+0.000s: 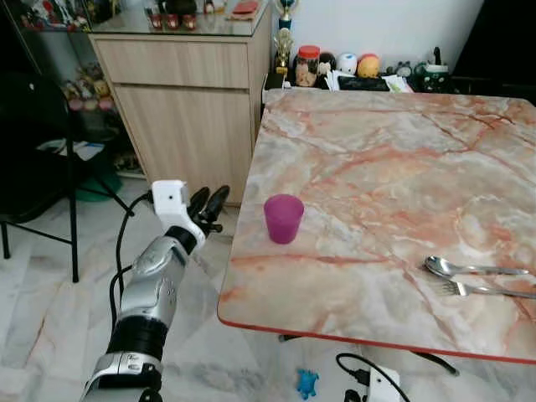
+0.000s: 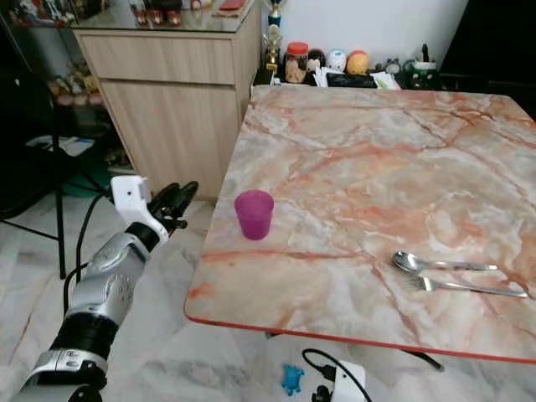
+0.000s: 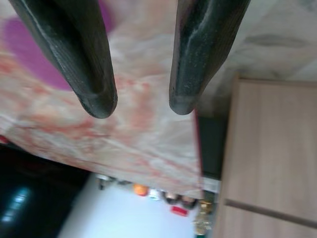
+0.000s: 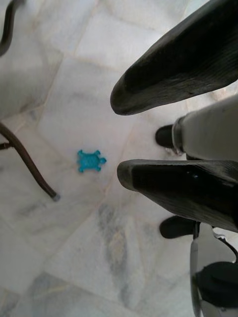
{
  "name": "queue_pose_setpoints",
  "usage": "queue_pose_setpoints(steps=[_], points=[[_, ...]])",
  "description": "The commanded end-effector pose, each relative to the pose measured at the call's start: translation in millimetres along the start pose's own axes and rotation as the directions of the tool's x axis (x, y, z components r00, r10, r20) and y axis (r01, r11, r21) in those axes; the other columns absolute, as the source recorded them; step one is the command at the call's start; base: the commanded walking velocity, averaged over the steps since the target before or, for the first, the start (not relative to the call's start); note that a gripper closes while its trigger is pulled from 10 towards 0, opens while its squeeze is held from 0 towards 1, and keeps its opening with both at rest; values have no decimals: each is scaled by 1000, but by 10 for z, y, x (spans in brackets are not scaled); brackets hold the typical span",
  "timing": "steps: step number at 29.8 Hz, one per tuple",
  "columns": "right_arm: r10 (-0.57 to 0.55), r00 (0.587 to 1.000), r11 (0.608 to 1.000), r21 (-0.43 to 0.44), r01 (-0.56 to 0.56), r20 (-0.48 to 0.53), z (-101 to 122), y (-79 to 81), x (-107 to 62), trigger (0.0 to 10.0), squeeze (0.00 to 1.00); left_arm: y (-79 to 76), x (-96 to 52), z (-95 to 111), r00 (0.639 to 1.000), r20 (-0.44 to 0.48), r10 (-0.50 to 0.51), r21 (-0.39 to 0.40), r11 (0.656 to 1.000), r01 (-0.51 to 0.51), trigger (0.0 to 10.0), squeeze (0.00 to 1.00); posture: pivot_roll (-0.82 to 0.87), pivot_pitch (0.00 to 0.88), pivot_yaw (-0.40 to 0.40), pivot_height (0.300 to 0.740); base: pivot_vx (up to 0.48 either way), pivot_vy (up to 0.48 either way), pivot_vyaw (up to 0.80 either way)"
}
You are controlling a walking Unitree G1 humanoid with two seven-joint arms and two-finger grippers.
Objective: Setting the table
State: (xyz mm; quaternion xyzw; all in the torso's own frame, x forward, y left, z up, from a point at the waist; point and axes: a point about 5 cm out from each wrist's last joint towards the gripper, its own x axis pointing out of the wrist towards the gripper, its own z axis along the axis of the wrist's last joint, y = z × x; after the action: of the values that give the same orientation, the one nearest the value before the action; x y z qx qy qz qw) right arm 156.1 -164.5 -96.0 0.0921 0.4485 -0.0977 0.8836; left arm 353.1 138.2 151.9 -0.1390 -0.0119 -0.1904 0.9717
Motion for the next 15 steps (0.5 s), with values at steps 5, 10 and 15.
queue_pose_setpoints(steps=[5,10,15], points=[[-2,1000,1000,-12,2,-19,-32,-8,-5,10000,0,-254,174,6,989,-141,-48,-52,998,41,10000,1000,77,0,10,740,0,0,0],[-1,1000,1000,-20,1,-22,-36,-4,-5,10000,0,-254,214,-94,971,-240,-7,-61,998,-8,10000,1000,75,0,13,740,0,0,0],[0,1000,1000,-22,-1,-24,-44,0,-7,10000,0,-247,261,-86,959,-279,52,-38,997,-65,10000,0,75,0,16,740,0,0,0]])
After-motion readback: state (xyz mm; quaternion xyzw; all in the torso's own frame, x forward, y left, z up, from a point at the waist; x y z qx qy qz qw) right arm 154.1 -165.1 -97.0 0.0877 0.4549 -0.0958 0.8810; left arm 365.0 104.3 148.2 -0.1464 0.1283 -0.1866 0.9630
